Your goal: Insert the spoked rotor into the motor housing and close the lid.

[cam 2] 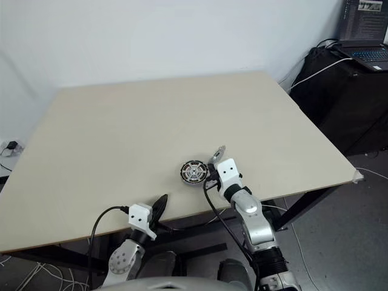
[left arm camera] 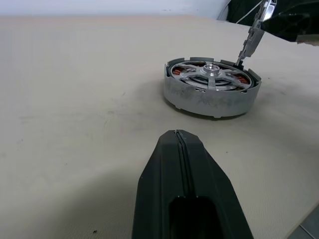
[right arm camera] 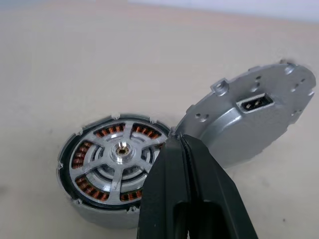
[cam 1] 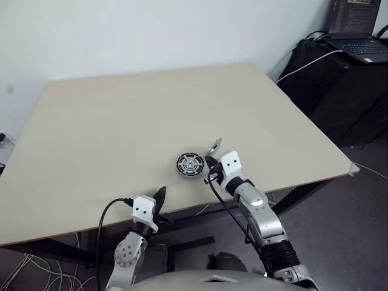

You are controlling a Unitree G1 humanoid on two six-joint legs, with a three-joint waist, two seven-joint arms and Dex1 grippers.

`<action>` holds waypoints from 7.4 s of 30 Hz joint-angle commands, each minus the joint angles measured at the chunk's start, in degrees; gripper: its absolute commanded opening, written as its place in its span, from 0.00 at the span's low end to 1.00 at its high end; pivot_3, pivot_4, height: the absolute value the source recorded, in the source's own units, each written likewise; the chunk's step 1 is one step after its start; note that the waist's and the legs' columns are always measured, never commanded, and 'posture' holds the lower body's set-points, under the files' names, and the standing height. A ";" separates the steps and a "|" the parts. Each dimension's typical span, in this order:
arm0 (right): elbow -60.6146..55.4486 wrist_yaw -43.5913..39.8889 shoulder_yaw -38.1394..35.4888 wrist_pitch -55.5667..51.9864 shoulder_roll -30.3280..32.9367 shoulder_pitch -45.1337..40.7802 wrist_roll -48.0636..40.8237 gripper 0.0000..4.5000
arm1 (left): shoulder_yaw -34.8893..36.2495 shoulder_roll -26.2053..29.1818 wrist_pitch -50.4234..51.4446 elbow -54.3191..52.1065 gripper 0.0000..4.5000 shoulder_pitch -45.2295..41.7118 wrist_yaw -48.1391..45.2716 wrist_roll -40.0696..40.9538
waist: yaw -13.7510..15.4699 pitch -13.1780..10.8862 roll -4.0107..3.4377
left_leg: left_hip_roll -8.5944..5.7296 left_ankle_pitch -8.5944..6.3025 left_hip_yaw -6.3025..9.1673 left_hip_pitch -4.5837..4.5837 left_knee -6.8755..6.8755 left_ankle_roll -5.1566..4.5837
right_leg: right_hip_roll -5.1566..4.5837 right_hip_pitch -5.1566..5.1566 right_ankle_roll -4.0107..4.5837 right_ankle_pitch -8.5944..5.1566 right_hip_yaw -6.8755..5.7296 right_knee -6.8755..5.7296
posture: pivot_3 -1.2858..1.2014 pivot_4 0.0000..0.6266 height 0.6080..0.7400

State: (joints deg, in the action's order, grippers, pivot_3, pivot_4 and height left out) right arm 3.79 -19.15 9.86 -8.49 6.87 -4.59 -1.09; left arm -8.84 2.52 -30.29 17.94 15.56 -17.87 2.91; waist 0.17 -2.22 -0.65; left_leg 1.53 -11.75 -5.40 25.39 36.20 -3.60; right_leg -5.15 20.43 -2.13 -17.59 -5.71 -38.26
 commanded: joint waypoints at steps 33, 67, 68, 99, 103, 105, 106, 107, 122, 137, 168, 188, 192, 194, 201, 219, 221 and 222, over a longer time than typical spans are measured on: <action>15.80 21.37 0.34 0.68 0.53 -9.27 13.45 0.01 | 0.41 -0.37 0.05 0.73 0.00 -1.01 -0.62 0.59 | -0.89 0.43 -0.04 | 0.05 -0.05 -0.38 0.02 0.84 -0.37 | -0.06 0.09 -0.16 0.35 0.19 -0.56 | 0.52 0.00 1.00; 24.28 -2.51 4.53 16.25 -1.88 -14.97 7.21 0.01 | 0.28 -0.58 -0.39 1.65 0.00 -1.57 -1.02 0.65 | -1.35 0.48 -0.12 | 0.07 0.01 -0.55 -0.06 0.87 -0.47 | -0.13 0.12 -0.18 0.46 0.37 -0.66 | 0.52 0.00 1.00; 24.28 -2.89 4.95 15.85 -1.85 -14.83 7.52 0.01 | 0.28 -0.58 -0.40 1.65 0.00 -1.55 -1.01 0.62 | -1.33 0.49 -0.12 | 0.06 0.01 -0.55 -0.06 0.87 -0.47 | -0.14 0.12 -0.17 0.46 0.37 -0.66 | 0.52 0.00 1.00; 7.46 -18.98 11.68 -10.21 7.53 -22.76 7.99 0.95 | 0.10 -1.06 -0.22 2.01 0.00 -1.40 -1.15 0.81 | -0.83 0.62 -0.08 | 0.05 0.00 -0.55 0.11 0.87 -0.48 | -0.28 0.33 0.25 0.40 0.50 -0.64 | 0.52 0.00 1.00; 12.62 -20.55 13.04 -13.34 7.85 -26.71 9.30 0.95 | 0.19 -1.10 -0.29 2.15 0.00 -1.55 -1.16 0.86 | -0.81 0.62 -0.07 | 0.05 0.00 -0.55 0.11 0.88 -0.49 | -0.28 0.34 0.23 0.42 0.49 -0.64 | 0.52 0.00 1.00; 15.76 -21.08 12.88 -14.52 7.39 -28.61 9.15 0.95 | 0.21 -1.11 -0.31 2.16 0.00 -1.56 -1.18 0.89 | -0.82 0.62 -0.07 | 0.04 0.00 -0.55 0.12 0.88 -0.48 | -0.29 0.34 0.24 0.42 0.48 -0.64 | 0.52 0.00 1.00; 17.43 -21.32 12.88 -14.86 7.15 -29.56 9.16 0.95 | 0.24 -1.12 -0.32 2.20 0.00 -1.61 -1.19 0.92 | -0.82 0.62 -0.07 | 0.04 0.00 -0.55 0.12 0.88 -0.48 | -0.29 0.34 0.23 0.43 0.47 -0.64 | 0.52 0.00 1.00; 18.72 -21.58 12.88 -14.99 6.95 -30.25 9.10 0.95 | 0.25 -1.12 -0.33 2.21 0.00 -1.63 -1.20 0.94 | -0.85 0.62 -0.07 | 0.04 0.00 -0.55 0.12 0.88 -0.48 | -0.29 0.34 0.21 0.45 0.47 -0.64 | 0.52 0.00 1.00; 27.54 -26.23 11.46 -14.42 4.61 -33.01 6.81 0.85 | 0.81 -1.02 -0.33 2.11 0.00 -1.70 -0.85 1.12 | -1.27 0.82 -0.19 | 0.05 0.00 -0.55 0.12 0.87 -0.48 | -0.29 0.35 0.18 0.50 0.48 -0.65 | 0.52 0.00 1.00; 26.94 -27.88 10.05 -14.83 4.60 -32.95 5.63 0.71 | 0.59 -1.18 -0.33 2.33 0.00 -1.80 -0.87 1.02 | -1.33 0.85 -0.20 | 0.05 -0.01 -0.55 0.13 0.85 -0.48 | -0.31 0.38 0.18 0.50 0.49 -0.65 | 0.52 0.00 1.00; 26.91 -31.83 10.25 -15.88 5.26 -33.84 5.50 0.71 | 0.38 -1.61 -0.27 2.72 0.00 -1.75 -1.04 1.25 | -1.17 0.84 -0.20 | 0.03 -0.02 -0.55 0.22 0.76 -0.49 | -0.36 0.49 0.22 0.48 0.50 -0.61 | 0.52 0.00 1.00; 29.33 -30.21 12.05 -15.37 6.05 -34.49 8.72 0.71 | 0.22 -1.69 -0.32 3.07 0.00 -1.75 -1.00 1.08 | -0.93 0.85 -0.21 | 0.03 -0.02 -0.55 0.26 0.77 -0.49 | -0.36 0.53 0.22 0.48 0.49 -0.61 | 0.52 0.00 1.00; 29.88 -29.18 11.60 -18.57 5.34 -35.79 8.45 0.71 | 0.27 -1.73 -0.25 3.23 0.00 -1.93 -0.98 1.09 | -0.97 0.87 -0.22 | 0.03 -0.02 -0.55 0.26 0.78 -0.49 | -0.37 0.53 0.32 0.50 0.50 -0.61 | 0.52 0.00 1.00; 30.14 -29.09 11.72 -19.00 5.30 -36.25 8.52 0.71 | 0.28 -1.74 -0.34 3.30 0.00 -2.01 -0.92 1.01 | -0.98 0.87 -0.23 | 0.03 -0.02 -0.55 0.26 0.78 -0.49 | -0.37 0.53 0.34 0.51 0.50 -0.61 | 0.52 0.00 1.00; 30.17 -30.35 12.96 -19.21 5.88 -36.78 8.97 0.71 | 0.17 -1.69 -0.54 3.18 0.00 -2.05 -0.71 0.62 | -0.97 0.88 -0.24 | 0.03 -0.02 -0.55 0.26 0.78 -0.49 | -0.37 0.53 0.34 0.53 0.51 -0.61 | 0.52 0.00 1.00; 29.89 -34.67 12.55 -19.44 7.10 -37.69 7.27 0.71 | -0.09 -1.98 -0.40 3.51 0.00 -1.87 -1.08 0.88 | -0.79 0.87 -0.24 | 0.02 -0.02 -0.56 0.31 0.77 -0.50 | -0.40 0.55 0.34 0.52 0.50 -0.53 | 0.52 0.00 1.00; 29.37 -34.73 12.28 -18.96 7.15 -37.32 7.00 0.71 | -0.17 -2.04 -0.35 3.71 0.00 -1.94 -1.12 0.82 | -0.78 0.87 -0.23 | 0.02 -0.02 -0.56 0.31 0.76 -0.50 | -0.40 0.55 0.34 0.52 0.50 -0.53 | 0.52 0.00 1.00; 28.89 -35.00 11.91 -18.33 7.10 -37.02 6.48 0.71 | -0.21 -2.07 -0.33 3.82 0.00 -1.95 -1.13 0.79 | -0.78 0.87 -0.24 | 0.02 -0.03 -0.56 0.31 0.76 -0.50 | -0.40 0.55 0.34 0.52 0.50 -0.53 | 0.52 0.00 1.00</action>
State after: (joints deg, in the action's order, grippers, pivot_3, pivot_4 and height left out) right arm 33.59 -52.98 22.39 -26.97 13.33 -41.64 6.20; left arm -8.55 0.87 -30.18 21.91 14.29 -18.81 3.89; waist -0.61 -1.35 -0.89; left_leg 1.54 -11.77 -5.96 25.71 36.96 -4.10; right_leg -5.55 20.98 -1.79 -17.07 -5.21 -38.79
